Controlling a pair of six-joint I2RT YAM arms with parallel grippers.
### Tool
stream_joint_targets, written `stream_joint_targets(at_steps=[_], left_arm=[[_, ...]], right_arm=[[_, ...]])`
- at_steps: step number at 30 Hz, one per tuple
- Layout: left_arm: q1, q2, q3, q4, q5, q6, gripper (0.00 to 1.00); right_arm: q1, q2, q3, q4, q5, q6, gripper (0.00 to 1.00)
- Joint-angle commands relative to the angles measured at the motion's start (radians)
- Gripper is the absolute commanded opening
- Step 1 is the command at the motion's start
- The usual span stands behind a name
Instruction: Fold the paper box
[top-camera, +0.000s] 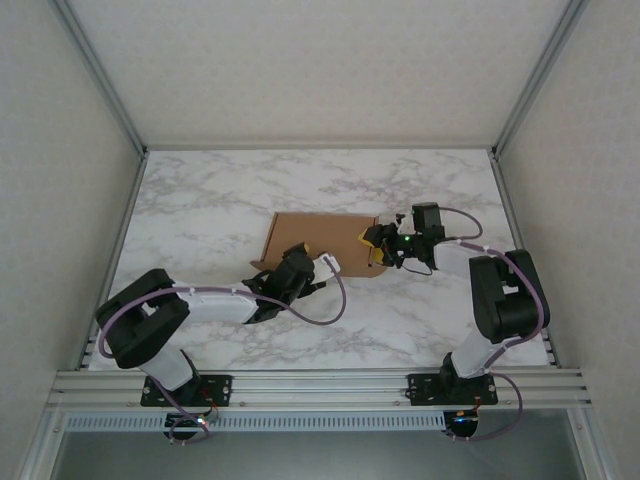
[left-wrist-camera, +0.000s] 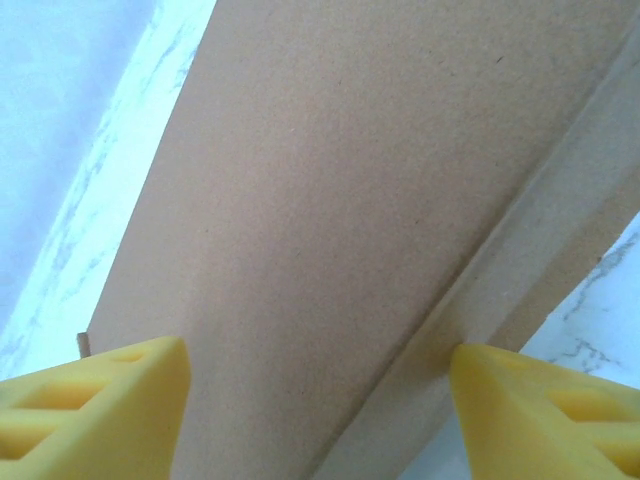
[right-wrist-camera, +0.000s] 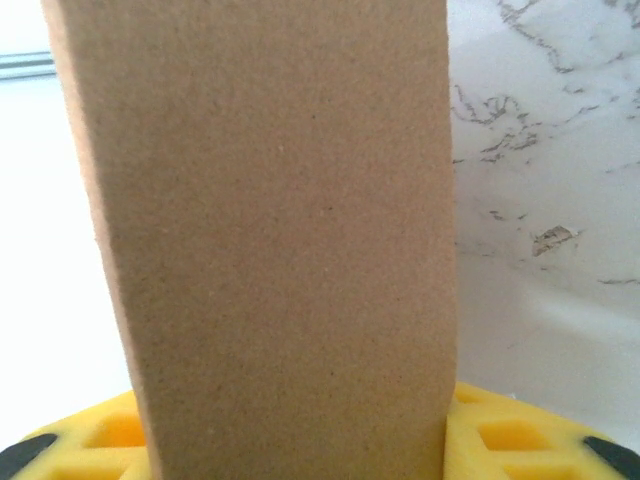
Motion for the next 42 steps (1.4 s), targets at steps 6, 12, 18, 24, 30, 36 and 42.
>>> stream_joint_targets(at_steps=[6,12,18,24,30,36,42], left_arm=[[0.004,0.063,-0.032,0.114,-0.029,0.102,0.75],[0.005,0.119,-0.005,0.127,-0.066,0.149,0.75],[0.005,0.158,-0.06,0.287,-0.108,0.22,0.77],[0.006,0.193,-0.125,0.563,-0.179,0.328,0.85],[0.006,0.136,-0.117,0.533,-0.185,0.346,0.76],[0.009,-0.028,-0.073,0.288,-0.169,0.329,0.65],[0.012,-0.131,0.019,-0.021,-0.125,0.264,0.61]], right_arm=[[0.02,-0.059,-0.028,0.016,-0.155,0.103,0.36],[0.021,-0.051,-0.044,0.075,-0.18,0.155,0.36],[0.021,-0.054,-0.055,0.113,-0.199,0.194,0.36],[0.02,-0.054,-0.072,0.158,-0.214,0.239,0.37],[0.02,-0.036,-0.102,0.23,-0.228,0.307,0.38],[0.02,-0.074,-0.086,0.208,-0.22,0.324,0.45],[0.019,-0.166,-0.043,0.044,-0.169,0.255,0.66]])
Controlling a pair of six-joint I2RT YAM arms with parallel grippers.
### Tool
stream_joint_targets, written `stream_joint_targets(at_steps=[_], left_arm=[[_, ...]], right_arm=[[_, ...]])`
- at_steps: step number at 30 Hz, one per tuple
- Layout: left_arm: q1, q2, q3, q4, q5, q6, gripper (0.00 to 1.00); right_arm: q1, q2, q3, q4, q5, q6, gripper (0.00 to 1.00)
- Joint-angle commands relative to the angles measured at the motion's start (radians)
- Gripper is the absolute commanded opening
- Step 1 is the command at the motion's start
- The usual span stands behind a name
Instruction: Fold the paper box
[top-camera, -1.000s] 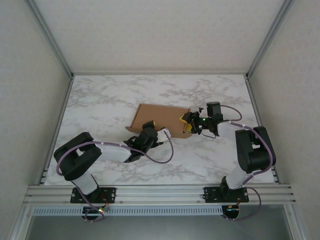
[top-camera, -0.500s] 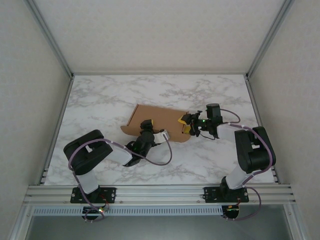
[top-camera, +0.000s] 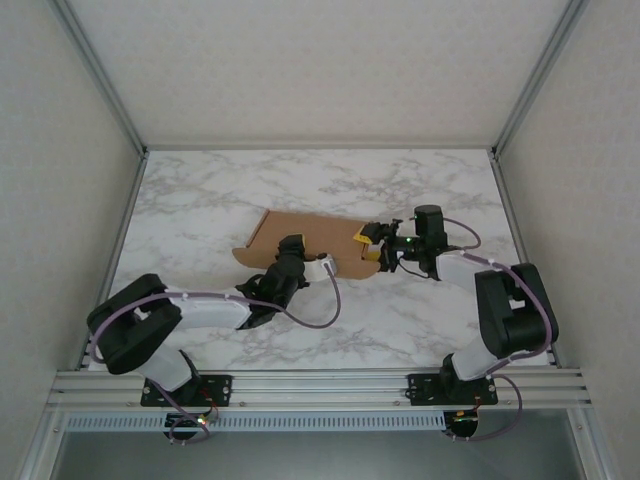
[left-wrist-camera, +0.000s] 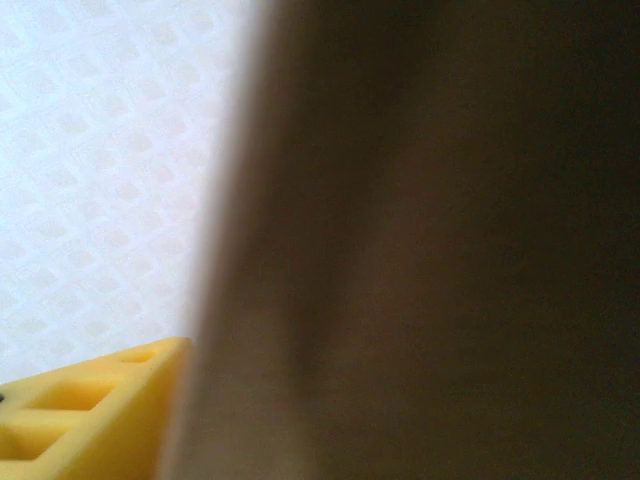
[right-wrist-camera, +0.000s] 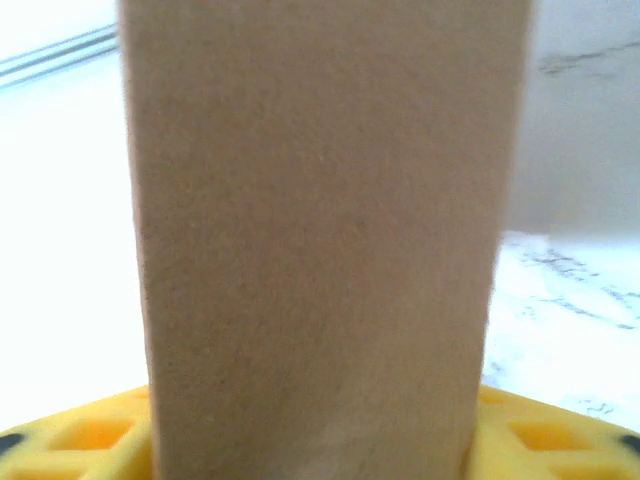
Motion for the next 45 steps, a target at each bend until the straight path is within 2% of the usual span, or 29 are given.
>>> stream_joint_targets(at_steps=[1,5,14,20,24,29,31,34,36,38,40,42,45], left_arm=[[0.013,-0.066,0.075,-0.18,0.003,-0.084,0.61],[0.019,-0.1,0.122,-0.298,0.033,-0.136,0.6],[0.031,-0.123,0.175,-0.475,0.094,-0.195,0.55],[0.033,-0.12,0.303,-0.718,0.14,-0.231,0.55],[0.049,-0.116,0.401,-0.866,0.202,-0.243,0.55],[0.039,-0.064,0.542,-1.079,0.23,-0.227,0.54],[0.027,-0.05,0.577,-1.136,0.22,-0.214,0.55],[0.016,-0.042,0.626,-1.2,0.264,-0.215,0.56],[0.005,-0.031,0.645,-1.252,0.291,-0.203,0.56],[-0.01,-0.014,0.655,-1.295,0.28,-0.192,0.57],[-0.019,-0.004,0.661,-1.31,0.281,-0.193,0.59],[-0.02,-0.005,0.67,-1.312,0.313,-0.196,0.59],[-0.02,-0.006,0.681,-1.309,0.359,-0.186,0.59]], right_arm=[[0.0,-0.066,0.038,-0.124,0.008,-0.063,0.67],[-0.016,-0.136,0.042,-0.258,0.084,-0.117,0.73],[-0.068,-0.324,0.091,-0.57,0.287,-0.282,0.77],[-0.071,-0.464,0.207,-0.816,0.591,-0.479,0.74],[-0.069,-0.476,0.306,-0.877,0.596,-0.599,0.68],[-0.069,-0.38,0.402,-0.924,0.561,-0.635,0.7],[-0.07,-0.324,0.419,-0.908,0.544,-0.63,0.7],[-0.068,-0.204,0.471,-0.876,0.485,-0.637,0.67],[-0.063,-0.118,0.521,-0.862,0.451,-0.651,0.6],[-0.055,-0.047,0.567,-0.841,0.462,-0.676,0.44],[-0.041,0.018,0.594,-0.802,0.434,-0.696,0.34],[-0.005,0.143,0.694,-0.861,0.335,-0.75,0.3],[0.077,0.315,0.853,-1.015,0.27,-0.883,0.28]])
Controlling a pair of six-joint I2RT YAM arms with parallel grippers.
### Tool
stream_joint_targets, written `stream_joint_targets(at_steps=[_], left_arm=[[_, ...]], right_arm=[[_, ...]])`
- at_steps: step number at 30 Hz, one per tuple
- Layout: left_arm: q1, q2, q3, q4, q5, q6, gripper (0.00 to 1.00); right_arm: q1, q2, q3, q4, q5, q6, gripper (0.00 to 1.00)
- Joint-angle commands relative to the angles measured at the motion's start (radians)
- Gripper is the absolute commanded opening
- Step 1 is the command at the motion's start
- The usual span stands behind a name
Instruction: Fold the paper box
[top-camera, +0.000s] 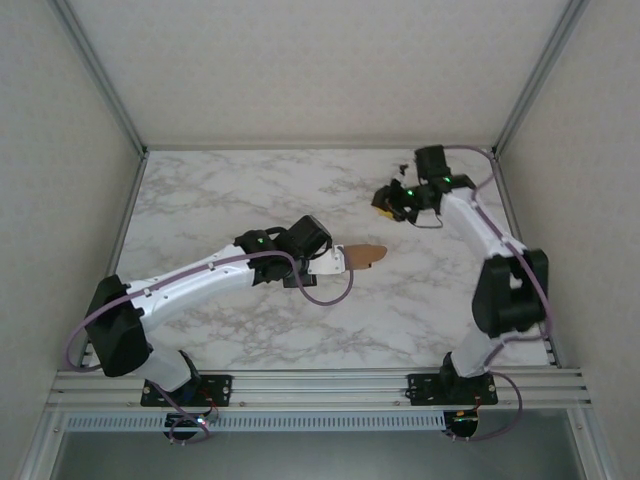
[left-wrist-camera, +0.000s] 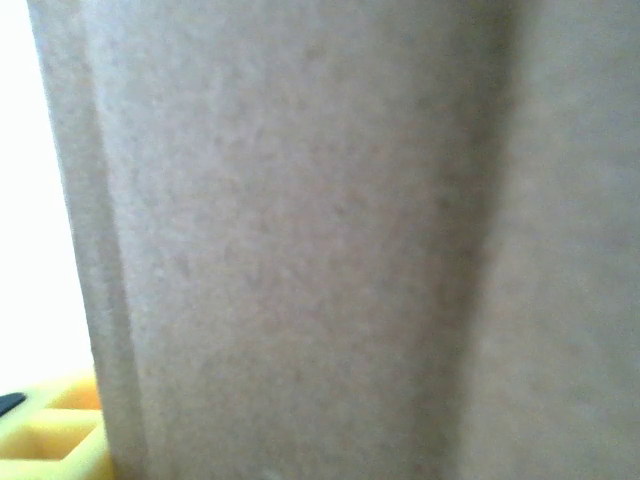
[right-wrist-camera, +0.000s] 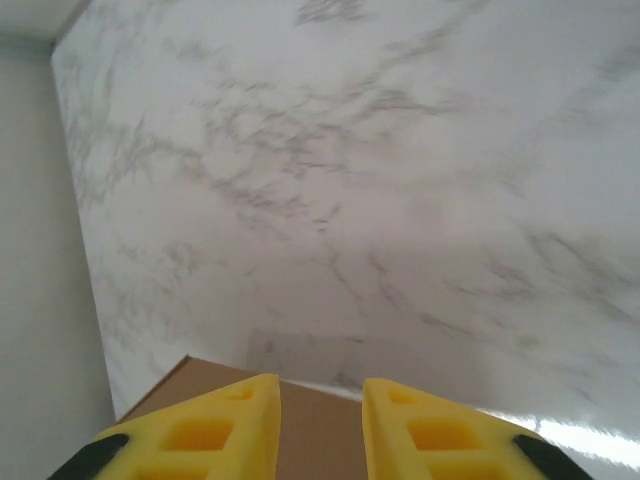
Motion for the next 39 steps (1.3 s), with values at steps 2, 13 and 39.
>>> stream_joint_targets(at_steps=[2,13,39], left_arm=[[-0.003,-0.006,0.044,-0.035,0.062,0.034,0.59],[0.052,0.051,0.048,0.018,0.138,0.047,0.54],[0.107,0.08,0.058,0.131,0.087,0.111,0.93]], right_arm=[[0.111,0.167,0.136,-0.171,-0.158,-0.181,0.27],[0.229,0.414,0.211,-0.299,-0.231,-0.314,0.27],[0.225,0.459,0.261,-0.252,-0.222,-0.274,0.42]])
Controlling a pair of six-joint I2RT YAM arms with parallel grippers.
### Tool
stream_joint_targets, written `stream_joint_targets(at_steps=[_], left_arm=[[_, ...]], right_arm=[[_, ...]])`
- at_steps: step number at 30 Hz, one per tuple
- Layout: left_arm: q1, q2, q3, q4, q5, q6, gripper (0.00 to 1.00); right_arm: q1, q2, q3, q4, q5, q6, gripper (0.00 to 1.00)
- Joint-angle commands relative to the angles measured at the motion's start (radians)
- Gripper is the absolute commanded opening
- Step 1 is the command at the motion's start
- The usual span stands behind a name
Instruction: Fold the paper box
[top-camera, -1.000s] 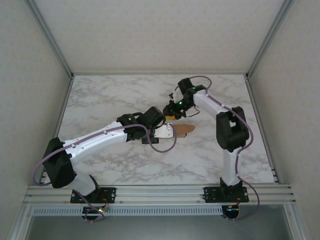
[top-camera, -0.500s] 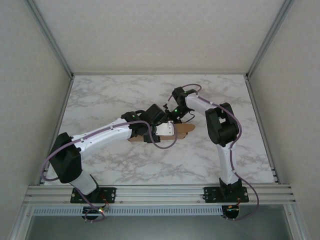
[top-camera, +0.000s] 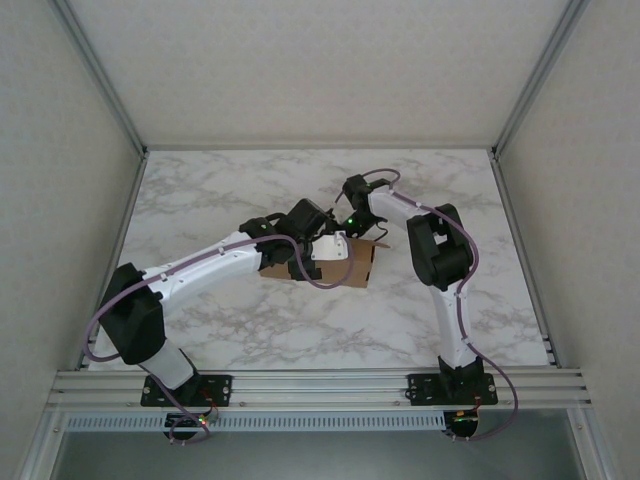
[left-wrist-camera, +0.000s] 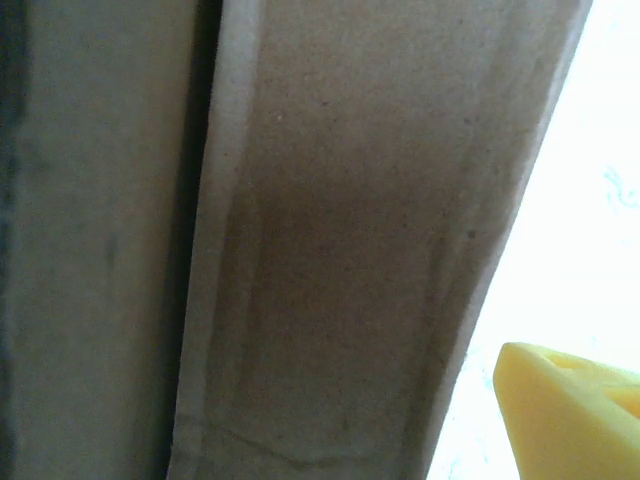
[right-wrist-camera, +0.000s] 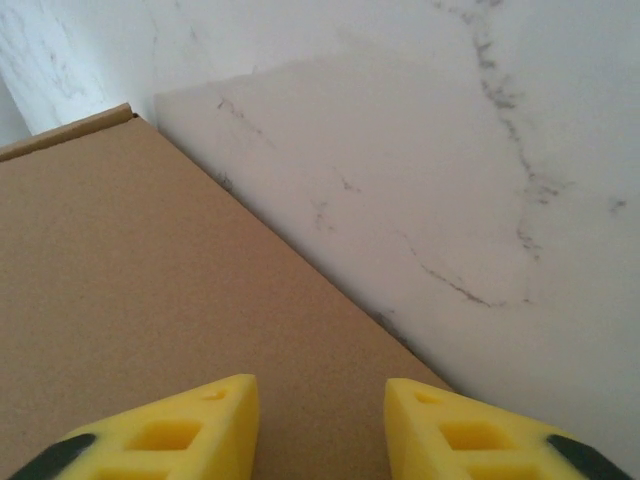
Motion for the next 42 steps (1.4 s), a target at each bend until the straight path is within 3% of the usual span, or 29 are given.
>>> stream_joint_targets(at_steps=[1,16,26,28,31,33,35,37,40,42], left_arm=[[0.007,-0.019,0.021,0.013,-0.013,0.01,0.99],[0.004,-0.15,-0.038,0.071,-0.049,-0.02,1.0],[-0.017,-0.283,-0.016,0.072,-0.103,-0.151,1.0],[-0.016,-0.313,-0.021,0.109,-0.152,-0.218,1.0],[-0.012,-0.321,0.004,0.176,-0.33,-0.415,1.0],[-0.01,-0.293,0.071,0.14,-0.484,-0.547,1.0],[0.009,-0.269,0.14,0.068,-0.55,-0.679,1.0],[0.043,-0.301,0.122,0.083,-0.48,-0.787,1.0],[0.108,-0.406,-0.01,0.249,-0.26,-0.932,1.0],[0.158,-0.432,-0.061,0.314,-0.169,-1.045,1.0]], right_arm=[[-0.003,-0.027,0.043,0.014,0.036,0.016,0.44],[-0.007,-0.119,0.069,0.006,0.146,-0.001,0.5],[-0.006,-0.235,0.08,0.003,0.355,-0.001,0.5],[-0.007,-0.266,0.071,0.012,0.404,0.006,0.47],[0.005,-0.327,0.047,0.034,0.495,0.028,0.41],[0.019,-0.375,0.023,0.049,0.571,0.035,0.36],[0.039,-0.427,-0.009,0.072,0.64,0.05,0.32],[0.065,-0.478,-0.042,0.094,0.72,0.066,0.28],[0.101,-0.558,-0.11,0.14,0.821,0.09,0.23],[0.123,-0.602,-0.154,0.172,0.868,0.1,0.2]])
